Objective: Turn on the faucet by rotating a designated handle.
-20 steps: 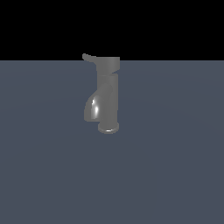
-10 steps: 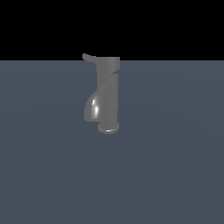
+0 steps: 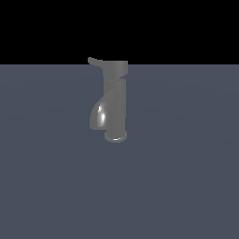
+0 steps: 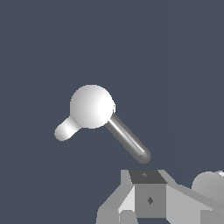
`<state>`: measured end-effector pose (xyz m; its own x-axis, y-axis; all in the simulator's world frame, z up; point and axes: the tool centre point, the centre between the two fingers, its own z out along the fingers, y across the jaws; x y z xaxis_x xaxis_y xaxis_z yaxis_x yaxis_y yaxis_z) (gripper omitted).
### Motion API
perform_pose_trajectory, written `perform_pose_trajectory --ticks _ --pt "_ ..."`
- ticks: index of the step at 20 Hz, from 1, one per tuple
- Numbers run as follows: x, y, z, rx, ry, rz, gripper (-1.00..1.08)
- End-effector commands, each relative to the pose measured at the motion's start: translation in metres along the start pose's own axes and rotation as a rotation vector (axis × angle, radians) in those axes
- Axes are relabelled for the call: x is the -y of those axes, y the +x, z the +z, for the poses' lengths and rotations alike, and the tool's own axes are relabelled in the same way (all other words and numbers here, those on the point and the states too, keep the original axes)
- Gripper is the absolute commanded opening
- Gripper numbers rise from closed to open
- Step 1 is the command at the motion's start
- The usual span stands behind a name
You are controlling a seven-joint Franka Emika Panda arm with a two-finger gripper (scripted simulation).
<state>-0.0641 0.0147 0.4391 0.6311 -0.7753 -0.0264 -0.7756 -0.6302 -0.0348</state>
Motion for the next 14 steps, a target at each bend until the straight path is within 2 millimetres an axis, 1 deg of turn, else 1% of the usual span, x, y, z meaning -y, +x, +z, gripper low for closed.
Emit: perform_pose_trajectory --ticks 1,14 --pt "0.011 0.005 0.007 0.0 -0.001 0.061 -1.0" --pt "0.067 0.028 0.053 -0.006 -0.011 0.371 -1.0"
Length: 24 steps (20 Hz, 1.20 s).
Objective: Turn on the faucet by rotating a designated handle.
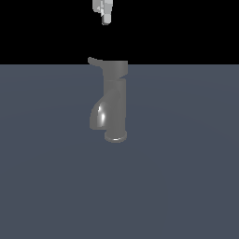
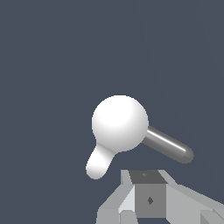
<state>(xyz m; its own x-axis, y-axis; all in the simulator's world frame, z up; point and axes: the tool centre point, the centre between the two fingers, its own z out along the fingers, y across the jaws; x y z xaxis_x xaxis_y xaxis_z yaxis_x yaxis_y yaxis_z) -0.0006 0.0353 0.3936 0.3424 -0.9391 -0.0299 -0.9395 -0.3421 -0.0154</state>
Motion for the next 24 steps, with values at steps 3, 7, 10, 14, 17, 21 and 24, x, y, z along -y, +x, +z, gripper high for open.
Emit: perform_pose_trajectory --ticks 3,7,10,14,17,21,24 --pt "0.02 0.0 0.018 -0.004 -0.003 0.108 -1.0" --pt "0.038 0.0 0.035 -0.01 -0.005 0.203 -1.0" --pt "0.05 -0.001 0.048 -0.014 -0.006 0.273 -1.0" --pt "0.065 -0.002 0.065 -0.02 -0.007 0.359 -1.0" --pt "0.073 -0.003 0.076 -0.024 -0.008 0.41 -1.0" --pt "0.082 -0.004 0.087 -0.029 -0.008 0.462 -1.0" --pt "0.086 -0.005 0.093 -0.031 -0.008 0.489 -1.0"
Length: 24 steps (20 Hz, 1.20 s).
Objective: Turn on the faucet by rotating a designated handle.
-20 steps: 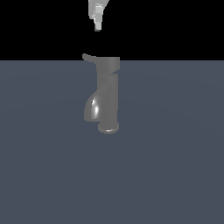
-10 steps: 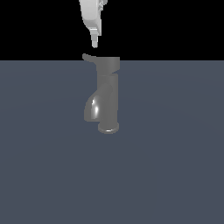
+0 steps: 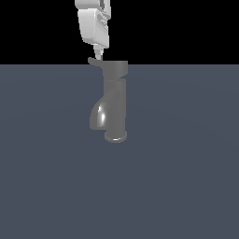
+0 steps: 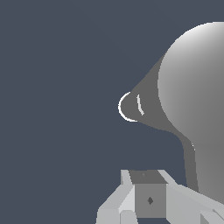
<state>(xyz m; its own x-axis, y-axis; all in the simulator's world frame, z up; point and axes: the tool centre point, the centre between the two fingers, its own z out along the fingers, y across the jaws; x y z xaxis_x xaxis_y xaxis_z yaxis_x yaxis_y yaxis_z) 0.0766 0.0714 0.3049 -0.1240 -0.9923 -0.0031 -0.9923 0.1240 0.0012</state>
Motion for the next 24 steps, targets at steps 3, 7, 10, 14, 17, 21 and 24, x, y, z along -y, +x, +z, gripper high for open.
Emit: perform_pose_trajectory --ticks 3,7,10,14,17,21,24 --pt "0.004 -0.003 0.006 -0.003 0.001 0.031 -1.0" --pt "0.005 -0.003 0.007 -0.003 0.001 0.037 -1.0" --pt "0.005 -0.003 0.007 -0.003 0.001 0.035 -1.0" --pt "-0.007 -0.007 0.007 -0.003 0.001 0.035 -1.0" --pt "-0.015 -0.01 0.008 -0.003 0.001 0.035 -1.0" --pt "-0.027 -0.014 0.008 -0.003 0.001 0.035 -1.0" --pt "-0.037 -0.016 0.007 -0.003 0.001 0.036 -1.0"
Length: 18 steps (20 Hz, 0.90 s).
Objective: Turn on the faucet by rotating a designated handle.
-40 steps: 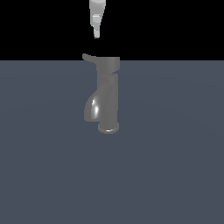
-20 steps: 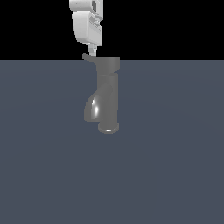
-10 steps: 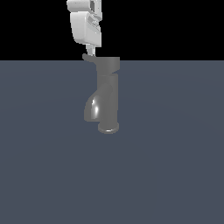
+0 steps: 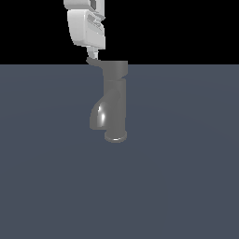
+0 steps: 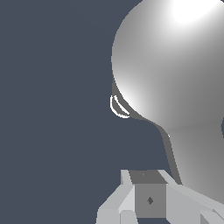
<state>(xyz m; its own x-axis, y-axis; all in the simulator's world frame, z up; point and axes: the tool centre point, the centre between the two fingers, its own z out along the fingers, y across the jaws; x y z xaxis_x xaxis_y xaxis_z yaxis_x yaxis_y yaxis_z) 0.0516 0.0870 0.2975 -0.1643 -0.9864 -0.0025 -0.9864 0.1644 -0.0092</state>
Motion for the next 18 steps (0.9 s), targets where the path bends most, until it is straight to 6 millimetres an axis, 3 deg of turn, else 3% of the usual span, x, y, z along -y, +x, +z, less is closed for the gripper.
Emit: perform_pose_trajectory --ticks 1,7,8,18 --pt "-0.013 -0.004 0.0 -0.002 -0.009 -0.005 -1.0" --pt "-0.029 -0.009 0.0 -0.002 -0.009 -0.005 -1.0" --pt "-0.022 -0.006 0.0 -0.002 -0.001 0.0 -1.0" --pt "-0.05 0.007 0.0 -0.002 -0.004 -0.002 -1.0"
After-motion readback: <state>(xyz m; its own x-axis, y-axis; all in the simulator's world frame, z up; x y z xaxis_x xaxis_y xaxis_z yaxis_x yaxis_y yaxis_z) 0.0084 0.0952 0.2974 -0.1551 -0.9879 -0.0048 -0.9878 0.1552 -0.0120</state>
